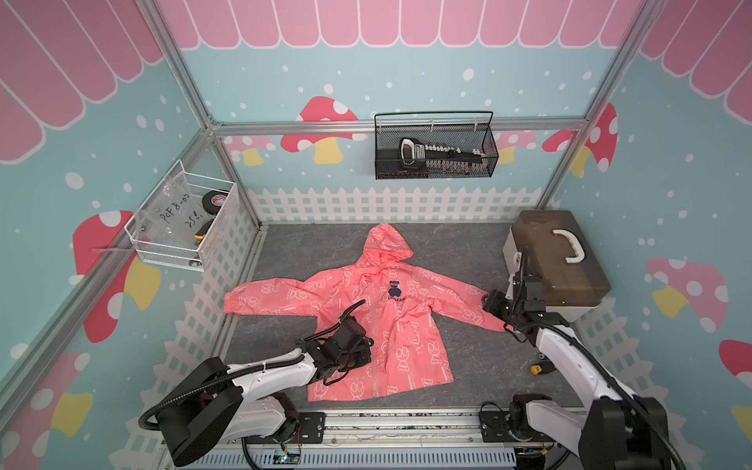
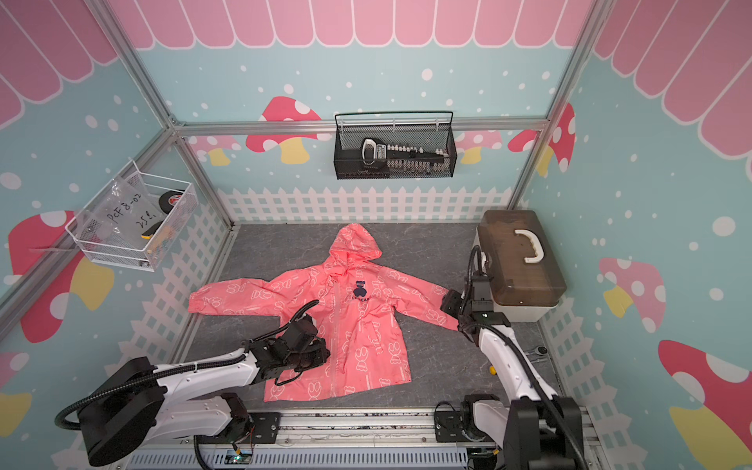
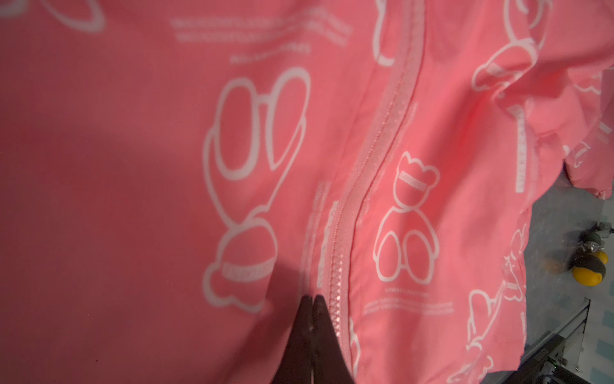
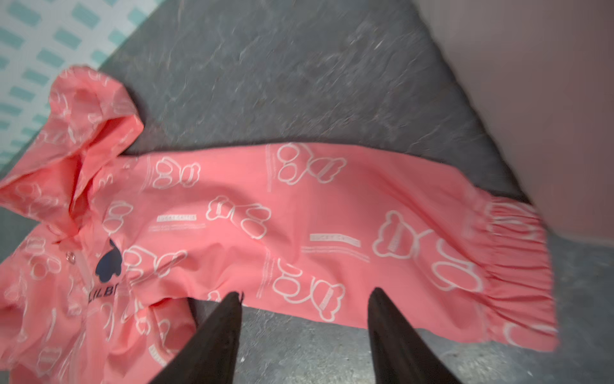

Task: Unzip the jacket
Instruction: Flatten out the jacket at the center of the board.

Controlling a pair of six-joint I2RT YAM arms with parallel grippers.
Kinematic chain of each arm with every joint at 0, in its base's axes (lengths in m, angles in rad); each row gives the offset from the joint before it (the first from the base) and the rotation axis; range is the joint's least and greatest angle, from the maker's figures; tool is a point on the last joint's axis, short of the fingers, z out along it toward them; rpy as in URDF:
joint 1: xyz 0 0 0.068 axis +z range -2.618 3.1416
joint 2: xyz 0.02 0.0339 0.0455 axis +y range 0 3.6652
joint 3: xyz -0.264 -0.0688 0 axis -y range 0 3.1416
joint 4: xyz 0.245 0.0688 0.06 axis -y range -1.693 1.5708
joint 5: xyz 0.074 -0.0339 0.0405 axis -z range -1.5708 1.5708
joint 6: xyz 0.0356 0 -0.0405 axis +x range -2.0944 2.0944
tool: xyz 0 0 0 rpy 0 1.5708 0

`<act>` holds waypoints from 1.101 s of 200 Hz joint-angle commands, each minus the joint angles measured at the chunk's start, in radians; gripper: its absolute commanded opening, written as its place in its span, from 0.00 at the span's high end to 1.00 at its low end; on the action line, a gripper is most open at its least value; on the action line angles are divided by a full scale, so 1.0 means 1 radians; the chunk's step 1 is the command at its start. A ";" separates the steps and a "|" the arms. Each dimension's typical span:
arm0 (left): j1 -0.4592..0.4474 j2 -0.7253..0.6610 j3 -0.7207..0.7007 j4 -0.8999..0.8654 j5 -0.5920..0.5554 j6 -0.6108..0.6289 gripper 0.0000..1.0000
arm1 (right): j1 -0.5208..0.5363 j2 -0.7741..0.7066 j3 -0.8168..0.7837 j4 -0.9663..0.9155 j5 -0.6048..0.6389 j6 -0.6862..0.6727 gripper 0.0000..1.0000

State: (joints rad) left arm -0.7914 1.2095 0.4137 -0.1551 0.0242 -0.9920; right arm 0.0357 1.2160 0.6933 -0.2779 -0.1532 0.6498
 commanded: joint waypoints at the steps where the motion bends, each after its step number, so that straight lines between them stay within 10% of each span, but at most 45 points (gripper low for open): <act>1: -0.004 -0.066 0.046 -0.103 -0.109 0.001 1.00 | 0.037 0.128 0.069 -0.041 -0.145 -0.101 0.33; 50: 0.044 -0.137 0.181 -0.243 -0.256 0.140 0.50 | 0.071 0.288 0.102 0.036 0.051 -0.044 0.75; 106: 0.218 0.050 0.253 -0.128 -0.057 0.189 0.61 | 0.050 0.304 -0.042 0.197 0.226 0.108 0.95; 157: 0.215 0.136 0.171 -0.048 0.012 0.139 0.91 | 0.032 -0.037 -0.271 0.132 0.368 0.220 0.99; 220: 0.061 0.069 0.016 -0.010 -0.054 0.025 0.97 | -0.013 -0.422 -0.288 -0.074 0.431 0.111 0.98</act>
State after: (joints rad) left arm -0.6510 1.3014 0.4664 -0.1692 0.0113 -0.8951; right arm 0.0311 0.8425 0.3965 -0.2844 0.2726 0.8230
